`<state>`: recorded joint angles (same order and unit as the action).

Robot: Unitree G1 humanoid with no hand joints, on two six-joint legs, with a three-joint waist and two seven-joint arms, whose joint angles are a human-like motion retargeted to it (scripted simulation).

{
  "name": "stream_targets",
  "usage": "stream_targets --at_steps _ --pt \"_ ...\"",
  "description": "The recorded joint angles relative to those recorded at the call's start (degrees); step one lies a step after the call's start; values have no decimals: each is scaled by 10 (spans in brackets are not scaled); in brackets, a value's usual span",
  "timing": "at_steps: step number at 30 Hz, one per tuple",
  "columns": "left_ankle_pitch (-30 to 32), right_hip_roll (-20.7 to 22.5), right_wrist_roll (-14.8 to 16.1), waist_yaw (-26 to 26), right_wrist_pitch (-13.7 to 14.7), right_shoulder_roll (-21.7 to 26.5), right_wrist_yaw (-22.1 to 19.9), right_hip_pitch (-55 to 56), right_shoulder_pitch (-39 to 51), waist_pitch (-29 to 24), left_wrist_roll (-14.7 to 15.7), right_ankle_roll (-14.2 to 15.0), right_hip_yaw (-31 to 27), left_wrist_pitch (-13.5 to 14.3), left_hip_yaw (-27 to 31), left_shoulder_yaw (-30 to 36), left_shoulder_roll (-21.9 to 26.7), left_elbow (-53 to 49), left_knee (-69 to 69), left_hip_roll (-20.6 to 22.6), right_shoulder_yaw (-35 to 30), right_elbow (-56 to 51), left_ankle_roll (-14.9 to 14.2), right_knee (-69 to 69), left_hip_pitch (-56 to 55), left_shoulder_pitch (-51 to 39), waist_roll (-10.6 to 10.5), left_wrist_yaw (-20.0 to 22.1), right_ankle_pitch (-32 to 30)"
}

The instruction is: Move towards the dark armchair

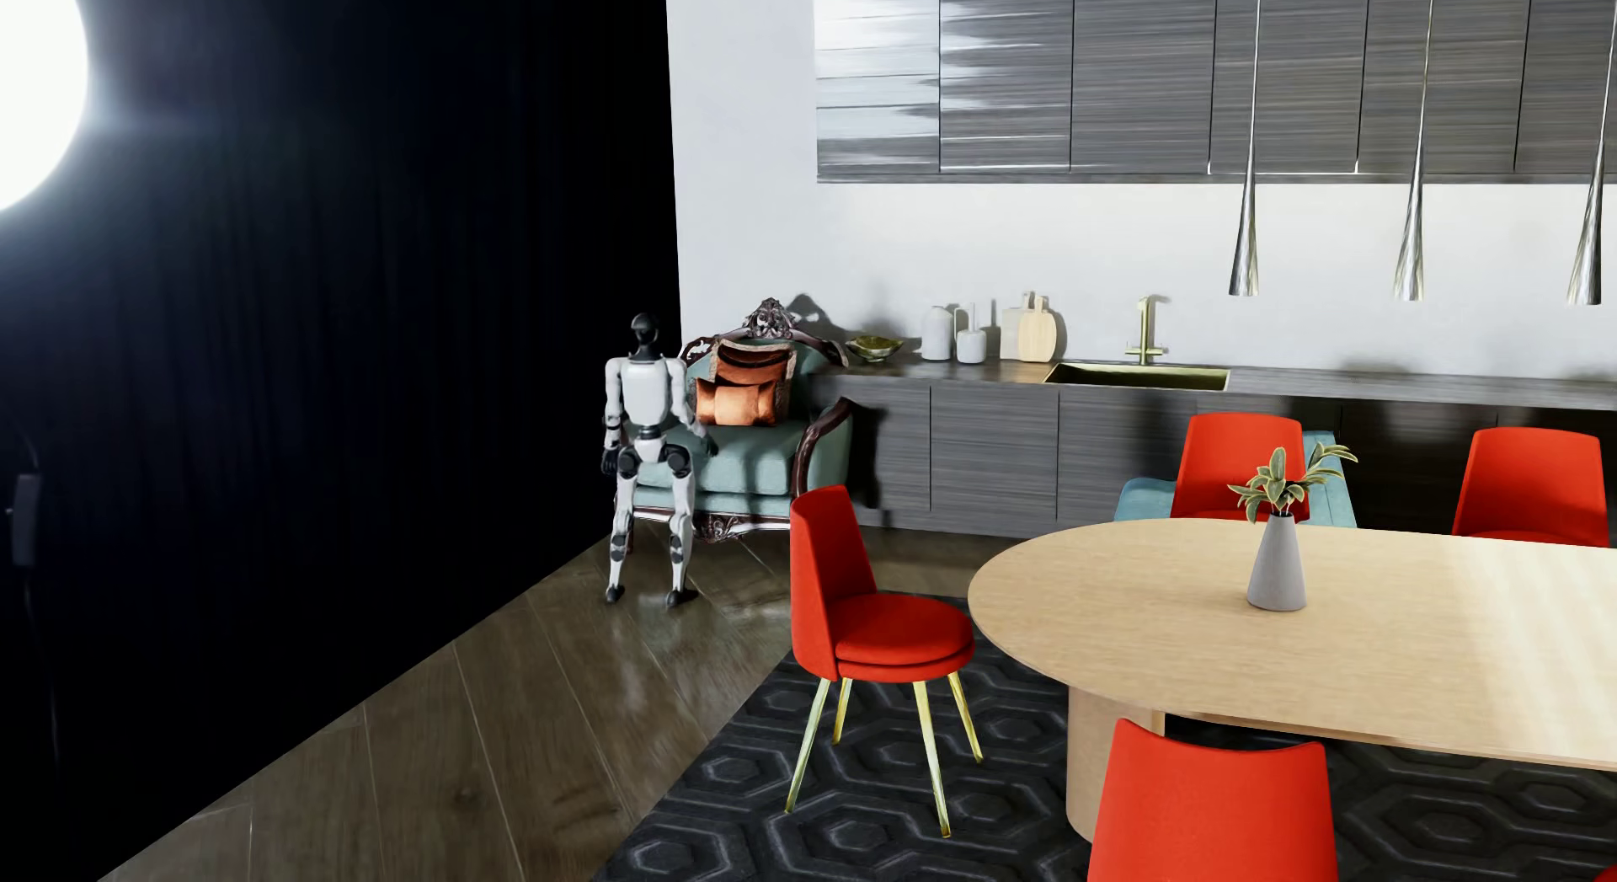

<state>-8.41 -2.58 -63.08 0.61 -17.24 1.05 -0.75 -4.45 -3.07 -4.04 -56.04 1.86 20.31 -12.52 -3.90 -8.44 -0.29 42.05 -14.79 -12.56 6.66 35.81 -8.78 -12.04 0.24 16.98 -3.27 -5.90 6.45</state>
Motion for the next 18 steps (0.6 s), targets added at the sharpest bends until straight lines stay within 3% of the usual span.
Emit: stream_targets --at_steps 2,4,6,10,14,18 --pt "4 0 -27 2 -39 -8 26 -13 -12 3 -10 2 17 13 15 20 6 -38 14 1 6 81 -1 5 9 -26 2 7 -4" --pt "4 -1 -39 3 -52 -12 83 -25 -39 5 19 4 35 34 31 21 8 -67 20 4 16 127 -1 5 14 -53 4 15 1" --pt "2 -5 -54 5 -38 -14 112 -40 -78 5 52 8 56 53 50 28 9 -93 12 11 20 126 -1 11 12 -75 7 22 9" --pt "1 -29 -61 9 -28 -17 104 -56 -126 3 73 14 99 62 91 57 11 -124 -24 44 55 113 4 8 -13 -84 15 37 25" --pt "10 -51 -106 7 1 9 125 -49 -92 -3 78 17 133 41 125 54 13 -106 -39 72 32 109 8 -3 -40 -61 15 40 31" --pt "2 -51 -104 4 32 14 71 -46 -27 -7 71 13 152 -10 144 31 20 -34 -20 79 10 84 6 2 -44 -24 11 29 38"
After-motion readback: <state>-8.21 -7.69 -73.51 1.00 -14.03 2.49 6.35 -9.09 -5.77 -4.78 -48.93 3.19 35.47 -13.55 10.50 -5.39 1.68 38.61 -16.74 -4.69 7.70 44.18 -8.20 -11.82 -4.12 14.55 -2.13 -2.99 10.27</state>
